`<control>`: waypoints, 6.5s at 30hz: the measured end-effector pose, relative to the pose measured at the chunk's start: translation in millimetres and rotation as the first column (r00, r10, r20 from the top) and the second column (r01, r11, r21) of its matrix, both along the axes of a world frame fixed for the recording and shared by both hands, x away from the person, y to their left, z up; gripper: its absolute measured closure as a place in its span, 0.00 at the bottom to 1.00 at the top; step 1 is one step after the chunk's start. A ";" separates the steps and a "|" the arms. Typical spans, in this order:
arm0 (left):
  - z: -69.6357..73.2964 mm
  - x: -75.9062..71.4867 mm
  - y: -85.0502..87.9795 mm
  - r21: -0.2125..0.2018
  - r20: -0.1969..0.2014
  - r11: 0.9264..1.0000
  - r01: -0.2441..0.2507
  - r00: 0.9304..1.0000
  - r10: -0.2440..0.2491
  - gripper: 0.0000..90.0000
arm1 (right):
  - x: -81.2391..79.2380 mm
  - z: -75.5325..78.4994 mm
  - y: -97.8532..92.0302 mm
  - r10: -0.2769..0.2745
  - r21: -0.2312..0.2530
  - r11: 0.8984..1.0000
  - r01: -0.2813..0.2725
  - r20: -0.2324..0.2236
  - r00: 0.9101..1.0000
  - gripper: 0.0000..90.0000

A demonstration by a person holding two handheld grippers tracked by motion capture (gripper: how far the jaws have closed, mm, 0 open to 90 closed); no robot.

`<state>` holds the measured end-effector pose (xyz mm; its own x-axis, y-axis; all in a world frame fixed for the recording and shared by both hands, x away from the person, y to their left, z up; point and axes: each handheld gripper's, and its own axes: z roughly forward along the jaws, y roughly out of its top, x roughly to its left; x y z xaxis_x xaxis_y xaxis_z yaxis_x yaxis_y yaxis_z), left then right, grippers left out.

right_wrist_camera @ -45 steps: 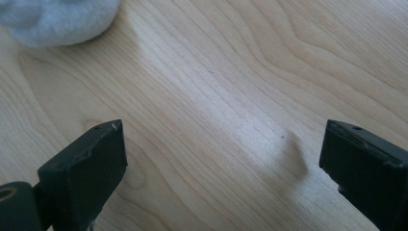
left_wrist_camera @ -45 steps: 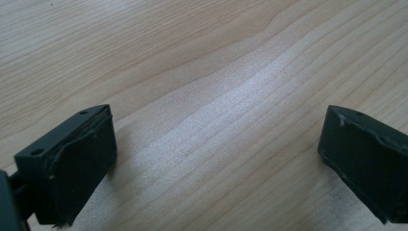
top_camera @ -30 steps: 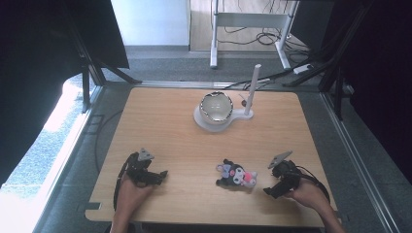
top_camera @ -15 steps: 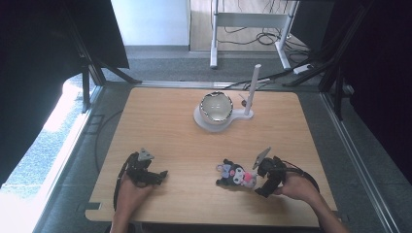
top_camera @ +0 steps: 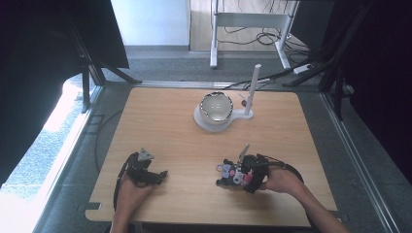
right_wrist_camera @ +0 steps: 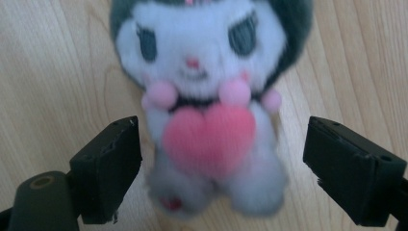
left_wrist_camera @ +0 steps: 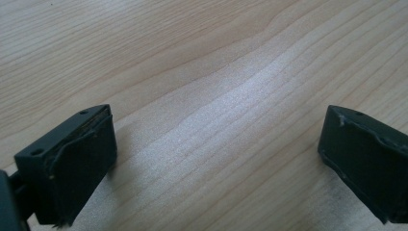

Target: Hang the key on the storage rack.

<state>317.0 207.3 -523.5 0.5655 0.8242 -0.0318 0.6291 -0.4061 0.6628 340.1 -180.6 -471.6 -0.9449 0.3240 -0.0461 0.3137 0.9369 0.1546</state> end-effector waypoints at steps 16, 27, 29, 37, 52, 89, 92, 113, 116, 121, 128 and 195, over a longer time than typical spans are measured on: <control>0.0 0.0 0.0 0.000 0.000 1.000 0.000 1.000 0.000 0.00 | 6.8 -1.7 19.0 0.040 -0.056 0.998 -0.042 -0.049 0.998 0.50; -0.1 0.0 -0.2 -0.003 0.001 1.000 -0.003 1.000 0.003 0.00 | 19.9 24.8 -1.3 -0.002 0.002 1.000 0.002 -0.048 0.999 0.50; -0.1 0.0 -0.2 -0.003 0.001 1.000 -0.003 1.000 0.003 0.00 | 24.8 35.3 -8.4 -0.017 0.013 1.000 0.018 -0.041 0.999 0.50; -0.1 0.1 -0.1 -0.001 0.002 1.000 -0.001 1.000 0.001 0.00 | 36.6 54.5 -24.5 -0.062 0.040 0.997 0.064 -0.035 0.997 0.50; -0.2 0.1 -0.2 -0.002 0.002 1.000 -0.002 1.000 0.002 0.00 | 69.6 94.6 -62.8 -0.170 0.077 0.983 0.169 0.005 0.985 0.50; 0.0 0.2 0.0 -0.002 0.000 1.000 0.000 1.000 0.000 0.00 | 154.2 174.2 -123.6 -0.440 0.148 0.893 0.425 0.084 0.894 0.50; 0.0 0.2 0.0 -0.002 0.000 1.000 0.000 1.000 0.000 0.00 | 162.2 176.9 -125.3 -0.459 0.151 0.883 0.444 0.085 0.884 0.50; 0.0 0.2 0.0 -0.002 0.000 1.000 0.000 1.000 0.000 0.00 | 200.9 196.2 -115.6 -0.542 0.204 0.833 0.514 0.120 0.832 0.50; 0.0 0.2 0.0 -0.002 0.000 1.000 0.000 1.000 0.000 0.00 | 202.1 198.1 -110.9 -0.539 0.214 0.835 0.507 0.131 0.832 0.50; 0.1 0.2 0.0 -0.002 0.000 1.000 0.000 1.000 0.000 0.00 | 200.1 199.5 -104.4 -0.519 0.218 0.845 0.487 0.118 0.847 0.50; 0.1 0.2 0.0 -0.002 0.000 1.000 0.000 1.000 0.000 0.00 | 192.5 201.3 -96.5 -0.492 0.229 0.857 0.461 0.104 0.864 0.50; 0.0 0.0 0.0 0.000 0.000 1.000 -0.001 1.000 0.001 0.00 | 184.6 110.1 -79.5 -0.349 0.116 0.935 0.335 0.132 0.928 0.16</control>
<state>317.1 207.2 -523.5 0.5651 0.8244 -0.0322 0.6294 -0.4055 0.6629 524.7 -260.1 -361.5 -0.7605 0.6356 -0.1328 0.5796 0.7567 0.3024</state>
